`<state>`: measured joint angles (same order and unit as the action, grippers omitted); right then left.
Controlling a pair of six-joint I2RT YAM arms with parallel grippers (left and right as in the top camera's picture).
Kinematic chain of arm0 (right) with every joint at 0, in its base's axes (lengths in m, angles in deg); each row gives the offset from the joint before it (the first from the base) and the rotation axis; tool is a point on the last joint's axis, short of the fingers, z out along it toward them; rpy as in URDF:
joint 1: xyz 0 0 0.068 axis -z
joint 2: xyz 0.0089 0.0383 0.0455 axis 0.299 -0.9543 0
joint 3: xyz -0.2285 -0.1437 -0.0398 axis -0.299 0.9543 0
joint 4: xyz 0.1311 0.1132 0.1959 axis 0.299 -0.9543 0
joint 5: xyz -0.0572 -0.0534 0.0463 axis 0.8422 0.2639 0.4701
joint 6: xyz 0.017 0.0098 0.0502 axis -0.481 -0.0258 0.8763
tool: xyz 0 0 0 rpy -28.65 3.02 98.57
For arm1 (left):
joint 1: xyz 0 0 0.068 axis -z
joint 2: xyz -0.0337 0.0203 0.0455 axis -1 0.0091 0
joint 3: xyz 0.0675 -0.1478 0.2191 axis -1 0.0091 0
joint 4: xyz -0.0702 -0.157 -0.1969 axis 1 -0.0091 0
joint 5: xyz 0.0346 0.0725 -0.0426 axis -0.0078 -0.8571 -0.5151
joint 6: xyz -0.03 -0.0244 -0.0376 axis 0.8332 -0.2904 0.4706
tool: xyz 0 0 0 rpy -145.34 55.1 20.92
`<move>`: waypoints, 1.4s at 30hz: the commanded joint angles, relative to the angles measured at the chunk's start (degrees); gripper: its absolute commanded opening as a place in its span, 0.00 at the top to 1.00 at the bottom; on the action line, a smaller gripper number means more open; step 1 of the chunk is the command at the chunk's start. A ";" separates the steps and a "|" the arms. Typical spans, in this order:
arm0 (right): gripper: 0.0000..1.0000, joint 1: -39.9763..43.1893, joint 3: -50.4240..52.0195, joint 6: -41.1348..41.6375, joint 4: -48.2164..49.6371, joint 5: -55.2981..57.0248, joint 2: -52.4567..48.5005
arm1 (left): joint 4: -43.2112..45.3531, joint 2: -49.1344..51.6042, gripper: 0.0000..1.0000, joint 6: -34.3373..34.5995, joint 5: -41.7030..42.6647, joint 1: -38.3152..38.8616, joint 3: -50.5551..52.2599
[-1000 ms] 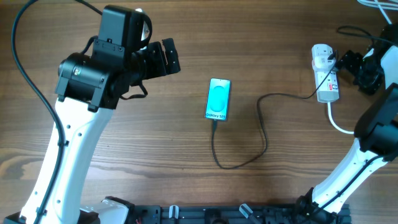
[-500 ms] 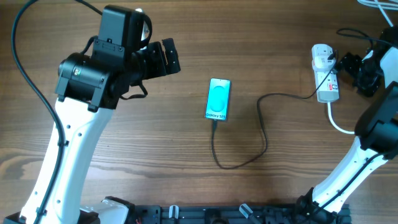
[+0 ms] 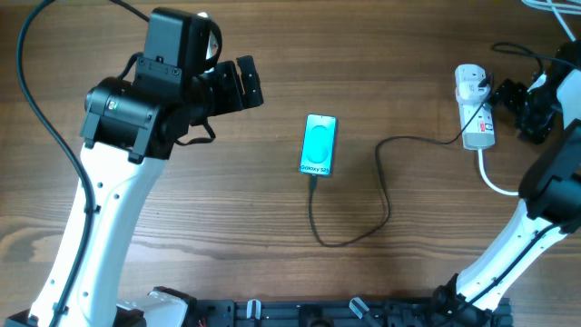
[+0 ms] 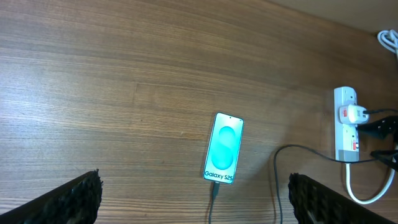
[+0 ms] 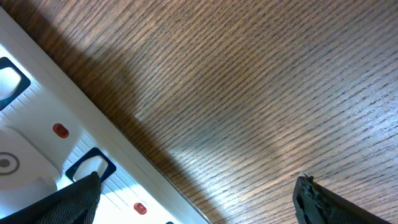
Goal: Plug charger to phone and switch on socket
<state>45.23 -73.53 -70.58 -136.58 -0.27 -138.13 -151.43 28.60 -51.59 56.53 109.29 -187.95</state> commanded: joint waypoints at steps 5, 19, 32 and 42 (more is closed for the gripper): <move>0.00 -0.94 0.55 -0.85 0.26 -1.31 -2.36 | 0.00 -0.17 0.00 0.52 -0.81 0.15 -0.02; 0.00 -0.76 0.50 -1.18 3.21 -5.35 -2.36 | 0.00 -0.17 0.00 0.52 -0.81 0.15 -0.02; 0.00 -0.87 0.50 -1.53 1.51 -5.42 -2.36 | -0.02 -0.17 0.00 0.52 -0.81 0.15 -0.02; 0.00 -0.79 0.48 -1.53 0.33 -5.40 -2.27 | 0.00 -0.17 0.00 0.52 -0.81 0.15 -0.02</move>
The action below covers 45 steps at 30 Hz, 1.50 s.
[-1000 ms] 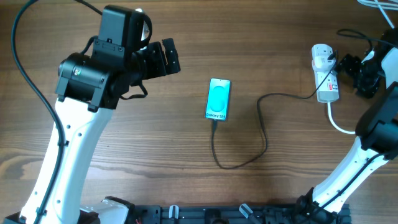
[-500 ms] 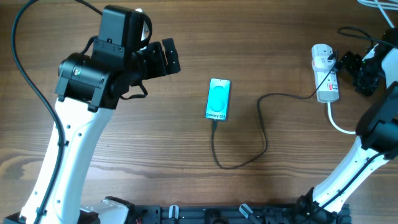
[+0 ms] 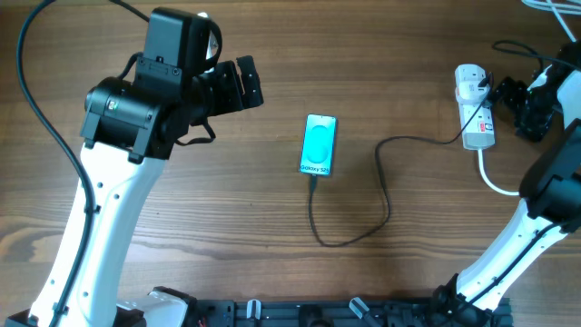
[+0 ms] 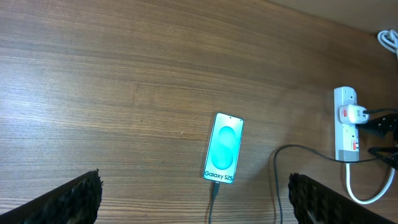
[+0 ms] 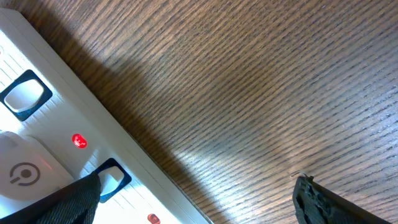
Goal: Plug charger to phone and switch on socket
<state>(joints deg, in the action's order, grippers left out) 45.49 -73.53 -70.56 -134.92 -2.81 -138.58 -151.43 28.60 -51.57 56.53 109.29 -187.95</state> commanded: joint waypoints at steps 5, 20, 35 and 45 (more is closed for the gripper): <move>0.00 -0.02 0.48 0.37 -5.01 0.46 0.98 | -0.02 -0.17 0.00 0.48 -0.81 0.15 -0.02; 0.00 0.22 1.53 -1.14 -22.62 -1.75 27.69 | 0.00 -0.17 0.00 0.48 -0.81 0.15 -0.02; 0.00 -15.39 34.36 2.05 -17.42 -3.98 71.12 | -0.02 -0.17 0.00 0.50 -0.81 0.15 -0.02; 0.01 -15.45 37.92 2.05 -22.75 -3.96 82.27 | -0.02 -0.17 0.00 0.50 -0.81 0.15 -0.02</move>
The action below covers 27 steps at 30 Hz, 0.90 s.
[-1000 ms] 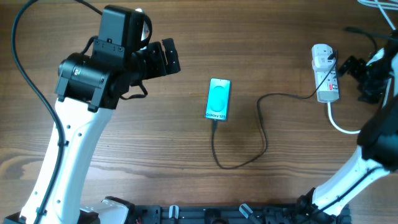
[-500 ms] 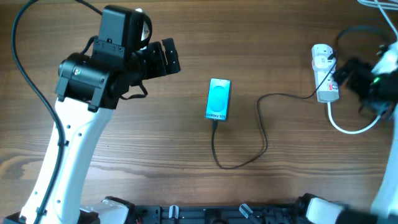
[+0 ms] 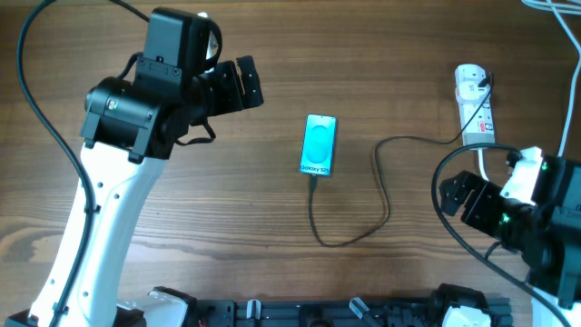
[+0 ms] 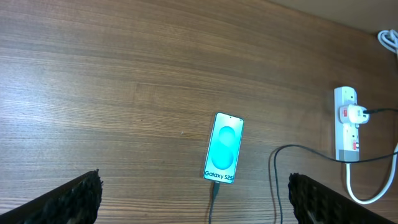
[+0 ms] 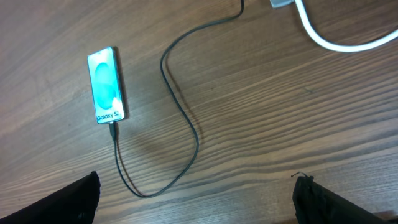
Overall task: Plug charger to phone and switch on socket
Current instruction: 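Lift the right gripper away from the power strip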
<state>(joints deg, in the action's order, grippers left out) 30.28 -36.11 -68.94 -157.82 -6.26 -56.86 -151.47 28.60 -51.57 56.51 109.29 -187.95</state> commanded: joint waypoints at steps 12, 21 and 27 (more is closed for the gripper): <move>0.00 -0.24 0.50 0.46 0.17 -0.50 -2.45 | 0.02 -0.17 0.00 0.50 -0.79 0.15 -0.02; 0.00 -0.24 0.52 0.42 0.17 -0.48 -3.34 | 0.04 -0.17 0.00 0.48 -0.79 0.15 -0.02; 0.00 -0.24 0.52 0.31 0.63 3.13 -2.19 | 0.02 -0.17 0.00 0.50 -0.79 0.15 -0.02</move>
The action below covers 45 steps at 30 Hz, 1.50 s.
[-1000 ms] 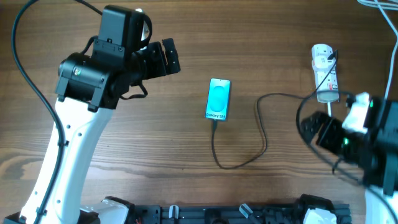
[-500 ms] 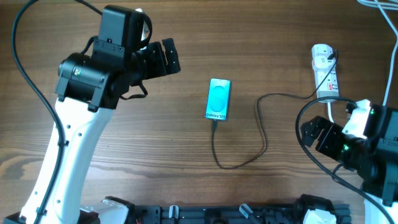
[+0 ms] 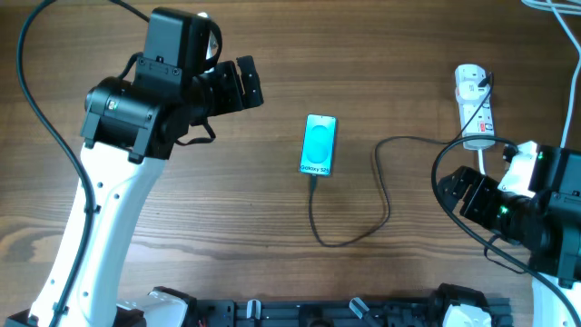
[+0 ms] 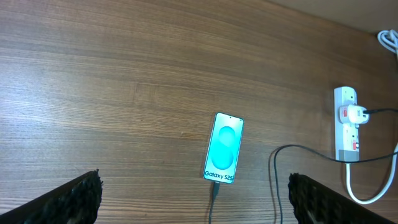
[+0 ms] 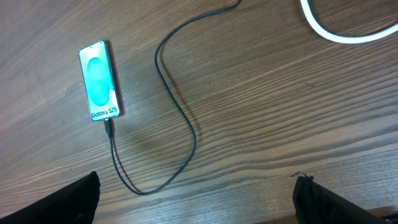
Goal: Plug charger to phone and switch on socket
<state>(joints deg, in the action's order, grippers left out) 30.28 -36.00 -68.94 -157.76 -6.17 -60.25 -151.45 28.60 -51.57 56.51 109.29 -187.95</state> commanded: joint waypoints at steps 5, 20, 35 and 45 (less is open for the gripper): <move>0.00 -7.32 2.23 -1.16 14.67 3.04 5.20 | 0.00 -0.17 0.00 0.50 -0.79 0.15 -0.02; 0.00 -14.86 23.04 -22.01 39.10 -3.91 29.99 | 0.02 -0.17 0.00 0.50 -0.79 0.15 -0.02; 0.01 -11.30 48.00 -16.52 63.56 -0.13 44.72 | 0.02 -0.17 0.00 0.50 -0.79 0.15 -0.02; 0.00 -11.30 60.28 -10.84 73.22 3.69 51.36 | 0.02 -0.17 0.00 0.50 -0.79 0.15 -0.02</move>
<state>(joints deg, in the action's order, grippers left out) 18.74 21.02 -84.87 -86.02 -6.46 -10.77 -151.45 28.60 -51.57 56.51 109.29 -187.95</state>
